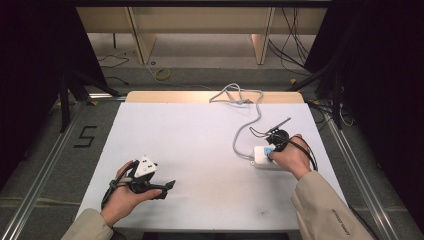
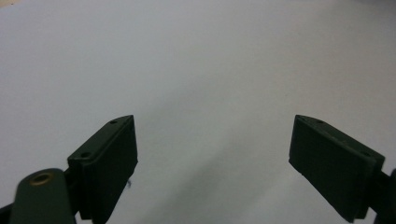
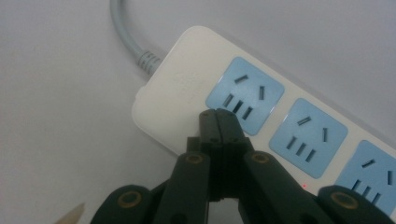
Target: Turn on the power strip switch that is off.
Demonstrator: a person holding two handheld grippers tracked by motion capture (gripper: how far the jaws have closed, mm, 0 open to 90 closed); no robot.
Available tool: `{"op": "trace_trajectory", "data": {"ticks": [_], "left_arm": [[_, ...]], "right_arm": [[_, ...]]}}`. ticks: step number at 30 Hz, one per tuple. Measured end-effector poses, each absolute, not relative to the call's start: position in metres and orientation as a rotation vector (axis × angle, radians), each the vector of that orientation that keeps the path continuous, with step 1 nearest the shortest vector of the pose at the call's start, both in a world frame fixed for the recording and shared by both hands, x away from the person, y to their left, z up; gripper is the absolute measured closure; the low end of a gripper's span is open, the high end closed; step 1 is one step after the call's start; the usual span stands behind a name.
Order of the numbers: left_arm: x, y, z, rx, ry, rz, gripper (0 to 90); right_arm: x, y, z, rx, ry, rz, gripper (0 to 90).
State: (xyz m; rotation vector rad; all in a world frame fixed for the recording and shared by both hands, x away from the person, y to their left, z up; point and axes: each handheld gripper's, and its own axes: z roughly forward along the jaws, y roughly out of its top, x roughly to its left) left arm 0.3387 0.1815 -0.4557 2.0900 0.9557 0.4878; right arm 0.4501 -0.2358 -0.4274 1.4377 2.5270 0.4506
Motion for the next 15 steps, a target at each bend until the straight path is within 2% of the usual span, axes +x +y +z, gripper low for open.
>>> {"op": "trace_trajectory", "data": {"ticks": [15], "left_arm": [[0.3390, 0.1817, -0.4557, 2.090, 0.957, 0.491, 15.0]], "right_arm": [[0.4418, -0.2399, -0.4174, 1.402, 2.484, 0.585, 90.0]]}}
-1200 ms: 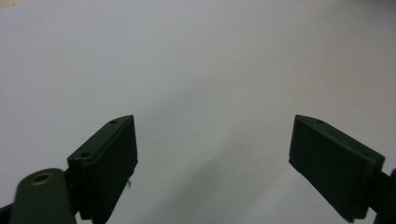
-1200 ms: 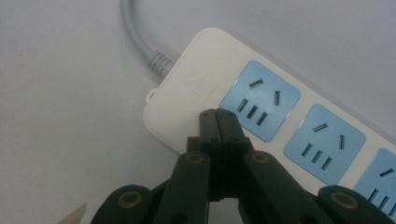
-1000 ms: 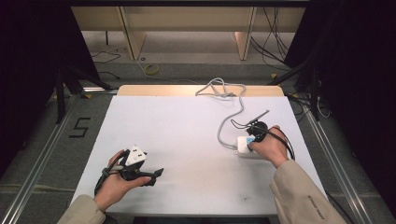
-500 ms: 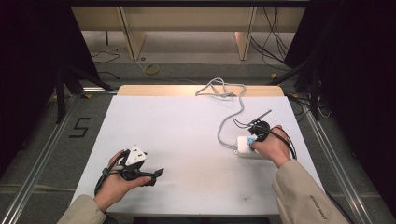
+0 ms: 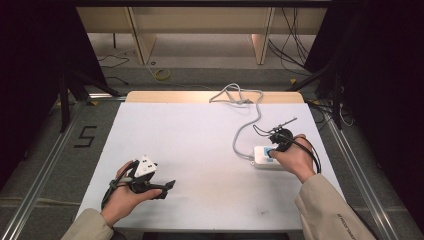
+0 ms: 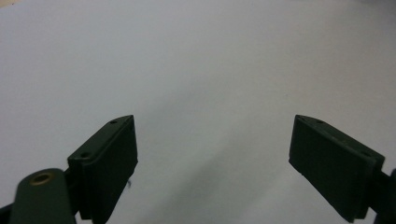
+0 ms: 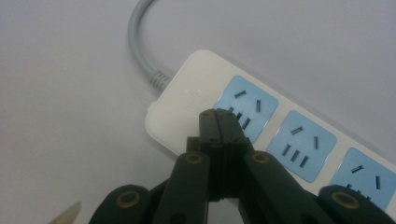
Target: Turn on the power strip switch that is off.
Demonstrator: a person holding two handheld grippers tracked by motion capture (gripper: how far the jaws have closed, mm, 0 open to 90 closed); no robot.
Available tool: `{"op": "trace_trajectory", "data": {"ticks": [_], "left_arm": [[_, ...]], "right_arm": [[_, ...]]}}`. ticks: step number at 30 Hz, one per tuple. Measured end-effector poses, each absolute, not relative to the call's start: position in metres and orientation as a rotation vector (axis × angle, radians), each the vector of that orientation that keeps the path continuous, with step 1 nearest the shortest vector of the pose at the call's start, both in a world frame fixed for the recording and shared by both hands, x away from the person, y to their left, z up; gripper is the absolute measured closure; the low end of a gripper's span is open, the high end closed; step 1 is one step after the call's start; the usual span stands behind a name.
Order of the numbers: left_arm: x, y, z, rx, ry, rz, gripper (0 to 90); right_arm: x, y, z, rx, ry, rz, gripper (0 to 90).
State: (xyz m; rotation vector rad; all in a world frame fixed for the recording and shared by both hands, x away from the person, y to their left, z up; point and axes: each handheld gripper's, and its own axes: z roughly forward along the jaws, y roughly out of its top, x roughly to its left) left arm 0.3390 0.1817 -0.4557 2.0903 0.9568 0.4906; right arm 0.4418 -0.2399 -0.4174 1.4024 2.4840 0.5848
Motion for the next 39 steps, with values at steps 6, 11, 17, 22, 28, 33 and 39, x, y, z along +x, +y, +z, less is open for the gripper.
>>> {"op": "trace_trajectory", "data": {"ticks": [6, 11, 17, 22, 28, 33, 39], "left_arm": [[0.339, 0.182, -0.456, 2.085, 0.960, 0.491, 15.0], [0.339, 0.182, -0.456, 2.085, 0.960, 0.491, 15.0], [0.339, 0.182, -0.456, 2.085, 0.961, 0.492, 15.0], [0.339, 0.183, -0.456, 2.078, 0.968, 0.487, 15.0], [0.339, 0.183, -0.456, 2.081, 0.970, 0.485, 15.0], [0.339, 0.183, -0.456, 2.081, 0.970, 0.484, 15.0], [0.339, 0.183, -0.456, 2.081, 0.972, 0.482, 15.0]], "right_arm": [[0.437, -0.241, -0.417, 1.400, 2.477, 0.640, 88.8], [0.434, -0.244, -0.420, 1.405, 2.471, 0.652, 89.0], [0.431, -0.247, -0.417, 1.393, 2.449, 0.680, 88.8], [0.428, -0.250, -0.415, 1.388, 2.427, 0.706, 88.1], [0.423, -0.254, -0.416, 1.385, 2.408, 0.740, 86.2], [0.420, -0.257, -0.415, 1.377, 2.401, 0.763, 84.9], [0.416, -0.259, -0.415, 1.371, 2.391, 0.782, 83.9]]}}
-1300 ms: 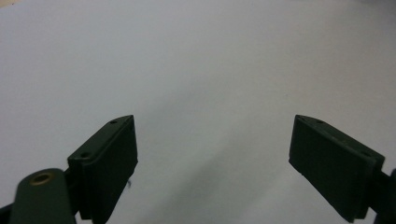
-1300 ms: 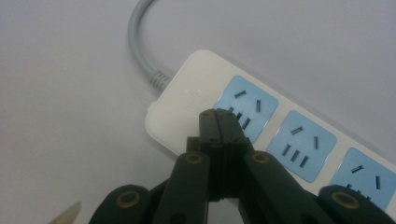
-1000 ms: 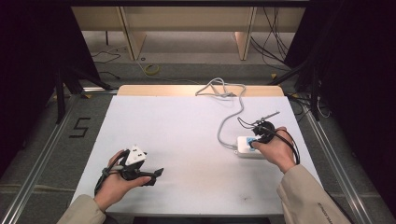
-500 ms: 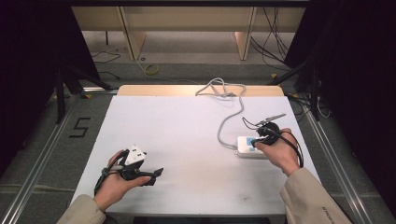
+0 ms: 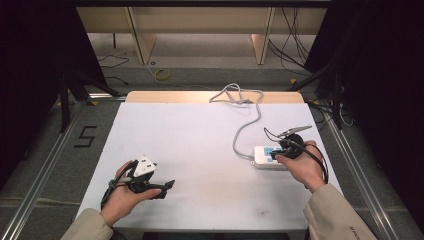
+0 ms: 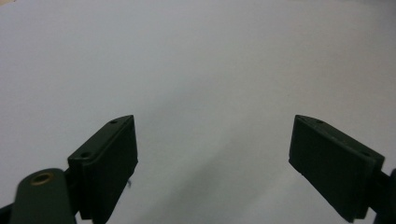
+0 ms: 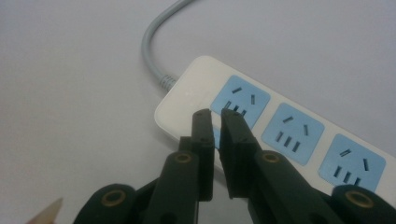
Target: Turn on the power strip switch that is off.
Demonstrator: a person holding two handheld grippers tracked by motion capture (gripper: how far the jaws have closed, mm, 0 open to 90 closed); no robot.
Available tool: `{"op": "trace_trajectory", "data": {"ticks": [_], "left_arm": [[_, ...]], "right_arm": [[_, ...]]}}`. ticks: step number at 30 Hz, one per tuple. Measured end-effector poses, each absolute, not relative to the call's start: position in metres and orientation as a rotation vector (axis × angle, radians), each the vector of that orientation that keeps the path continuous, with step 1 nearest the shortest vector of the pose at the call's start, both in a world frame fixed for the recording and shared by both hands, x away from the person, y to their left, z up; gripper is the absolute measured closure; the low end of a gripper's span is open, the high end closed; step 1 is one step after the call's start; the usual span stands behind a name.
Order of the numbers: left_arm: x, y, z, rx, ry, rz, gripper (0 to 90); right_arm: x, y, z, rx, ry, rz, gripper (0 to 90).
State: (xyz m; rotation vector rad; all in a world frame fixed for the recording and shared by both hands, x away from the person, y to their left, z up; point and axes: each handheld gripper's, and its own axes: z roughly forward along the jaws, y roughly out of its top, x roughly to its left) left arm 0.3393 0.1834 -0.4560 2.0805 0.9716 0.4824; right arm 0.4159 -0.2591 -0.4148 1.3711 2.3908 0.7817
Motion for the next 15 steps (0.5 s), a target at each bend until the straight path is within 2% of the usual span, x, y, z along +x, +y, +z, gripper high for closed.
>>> {"op": "trace_trajectory", "data": {"ticks": [15], "left_arm": [[0.3393, 0.1840, -0.4561, 2.078, 0.975, 0.482, 15.0]], "right_arm": [[0.4059, -0.2605, -0.4131, 1.320, 2.382, 0.836, 78.2]]}}
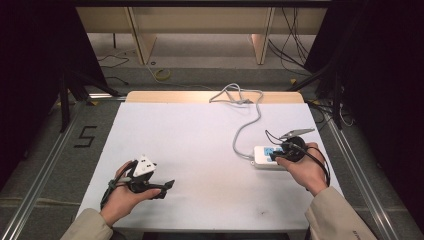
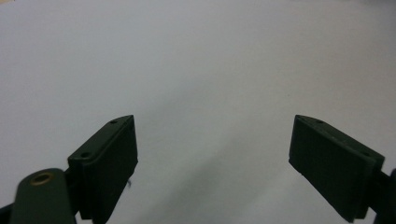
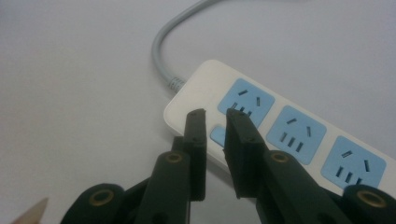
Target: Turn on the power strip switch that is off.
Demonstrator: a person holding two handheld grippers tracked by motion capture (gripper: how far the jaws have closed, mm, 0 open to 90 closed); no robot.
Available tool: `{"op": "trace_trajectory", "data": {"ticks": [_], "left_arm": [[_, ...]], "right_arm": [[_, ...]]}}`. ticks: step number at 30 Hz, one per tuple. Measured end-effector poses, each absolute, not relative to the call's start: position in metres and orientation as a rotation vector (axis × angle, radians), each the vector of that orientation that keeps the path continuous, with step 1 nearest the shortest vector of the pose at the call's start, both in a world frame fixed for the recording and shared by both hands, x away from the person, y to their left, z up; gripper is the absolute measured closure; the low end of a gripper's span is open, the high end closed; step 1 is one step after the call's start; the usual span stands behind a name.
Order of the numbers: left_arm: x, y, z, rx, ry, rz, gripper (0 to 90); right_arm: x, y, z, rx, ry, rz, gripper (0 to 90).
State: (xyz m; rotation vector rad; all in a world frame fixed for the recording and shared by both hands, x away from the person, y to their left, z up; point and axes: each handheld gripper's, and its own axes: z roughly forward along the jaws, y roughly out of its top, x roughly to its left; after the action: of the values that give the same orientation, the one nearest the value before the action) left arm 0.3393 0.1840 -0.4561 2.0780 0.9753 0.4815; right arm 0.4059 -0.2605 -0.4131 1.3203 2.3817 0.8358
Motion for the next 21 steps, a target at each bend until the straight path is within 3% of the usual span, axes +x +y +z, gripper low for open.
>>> {"op": "trace_trajectory", "data": {"ticks": [21], "left_arm": [[0.339, 0.185, -0.456, 2.072, 0.983, 0.475, 15.1]], "right_arm": [[0.387, -0.270, -0.417, 1.272, 2.325, 0.961, 59.4]]}}
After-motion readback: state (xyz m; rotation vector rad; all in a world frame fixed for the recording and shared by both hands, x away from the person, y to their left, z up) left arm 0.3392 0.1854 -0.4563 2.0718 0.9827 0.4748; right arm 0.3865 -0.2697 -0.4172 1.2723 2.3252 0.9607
